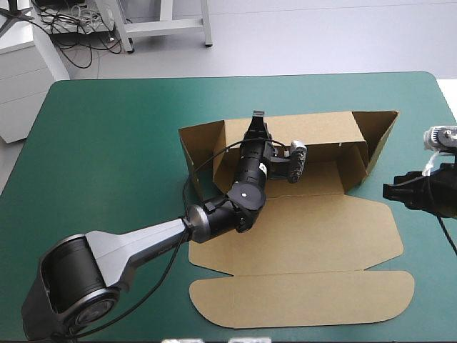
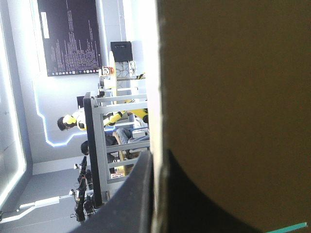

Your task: Fold the box

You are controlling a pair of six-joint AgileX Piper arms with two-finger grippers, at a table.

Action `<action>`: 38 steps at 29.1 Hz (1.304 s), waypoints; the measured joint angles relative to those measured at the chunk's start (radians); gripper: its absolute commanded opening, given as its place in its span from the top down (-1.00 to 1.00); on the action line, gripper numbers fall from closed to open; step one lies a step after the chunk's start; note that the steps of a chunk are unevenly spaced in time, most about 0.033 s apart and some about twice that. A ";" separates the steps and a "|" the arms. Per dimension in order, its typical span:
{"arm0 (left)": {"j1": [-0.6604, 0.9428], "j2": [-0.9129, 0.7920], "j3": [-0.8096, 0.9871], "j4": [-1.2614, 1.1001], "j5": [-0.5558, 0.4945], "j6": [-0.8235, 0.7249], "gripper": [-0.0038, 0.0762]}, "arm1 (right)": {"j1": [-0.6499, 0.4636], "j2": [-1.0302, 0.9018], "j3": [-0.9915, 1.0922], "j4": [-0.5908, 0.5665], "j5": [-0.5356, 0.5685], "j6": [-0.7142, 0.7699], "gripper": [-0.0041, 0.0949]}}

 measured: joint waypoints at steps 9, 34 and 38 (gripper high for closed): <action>0.000 0.000 0.000 0.002 -0.008 0.000 0.93 | 0.000 0.000 -0.001 0.005 -0.075 0.002 -0.24; 0.000 0.000 0.000 0.016 -0.049 -0.020 0.93 | 0.001 0.612 -0.368 0.024 -0.434 0.092 -0.22; 0.000 0.000 0.000 0.018 -0.049 -0.023 0.93 | 0.001 0.752 -0.515 0.024 -0.375 0.092 -0.22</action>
